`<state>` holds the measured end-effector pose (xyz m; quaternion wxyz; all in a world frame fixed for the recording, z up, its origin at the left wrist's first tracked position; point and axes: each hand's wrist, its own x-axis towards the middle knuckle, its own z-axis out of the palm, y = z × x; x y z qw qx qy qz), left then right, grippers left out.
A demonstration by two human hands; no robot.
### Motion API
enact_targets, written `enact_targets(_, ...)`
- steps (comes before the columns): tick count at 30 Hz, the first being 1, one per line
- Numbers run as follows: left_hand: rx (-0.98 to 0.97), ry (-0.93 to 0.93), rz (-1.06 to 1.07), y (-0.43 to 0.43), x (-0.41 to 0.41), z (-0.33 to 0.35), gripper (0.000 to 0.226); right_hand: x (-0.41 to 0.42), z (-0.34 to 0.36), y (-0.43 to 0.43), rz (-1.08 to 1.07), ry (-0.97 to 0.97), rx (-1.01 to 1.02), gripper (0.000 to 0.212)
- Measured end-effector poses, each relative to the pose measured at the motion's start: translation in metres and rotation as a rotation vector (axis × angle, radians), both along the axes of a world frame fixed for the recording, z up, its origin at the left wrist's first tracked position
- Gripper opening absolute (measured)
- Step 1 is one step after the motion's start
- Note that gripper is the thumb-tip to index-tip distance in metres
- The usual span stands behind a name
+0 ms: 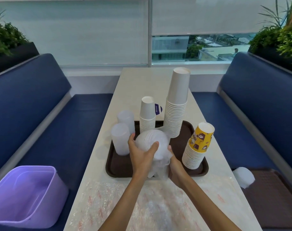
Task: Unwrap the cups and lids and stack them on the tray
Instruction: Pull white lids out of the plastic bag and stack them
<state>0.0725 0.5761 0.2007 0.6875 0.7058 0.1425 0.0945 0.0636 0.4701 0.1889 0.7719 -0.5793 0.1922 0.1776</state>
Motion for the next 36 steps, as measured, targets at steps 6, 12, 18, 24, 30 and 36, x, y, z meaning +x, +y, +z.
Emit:
enact_targets(6,0.236,-0.121,0.000,0.002,-0.005,-0.008,0.099,0.008,0.014,-0.010,-0.008,-0.035,0.199,0.040)
enact_targets(12,0.502,-0.206,-0.064,-0.006,-0.009,-0.011,0.108,0.017,0.013,-0.006,0.119,-0.084,0.098,0.109)
enact_targets(18,0.292,-0.229,-0.266,-0.001,-0.021,-0.013,0.072,0.013,0.001,-0.012,-0.007,-0.125,0.495,0.070)
enact_targets(24,0.033,-0.241,-0.099,0.000,-0.021,-0.014,0.019,0.009,-0.009,-0.009,-0.015,-0.124,0.643,0.099)
enact_targets(30,-0.205,-0.127,-0.091,0.004,-0.017,-0.006,0.006,0.006,-0.009,-0.013,0.003,-0.123,0.637,0.100)
enact_targets(36,-0.058,-0.130,-0.145,0.007,-0.013,-0.007,0.013,-0.001,-0.016,-0.015,-0.051,-0.123,0.713,0.090)
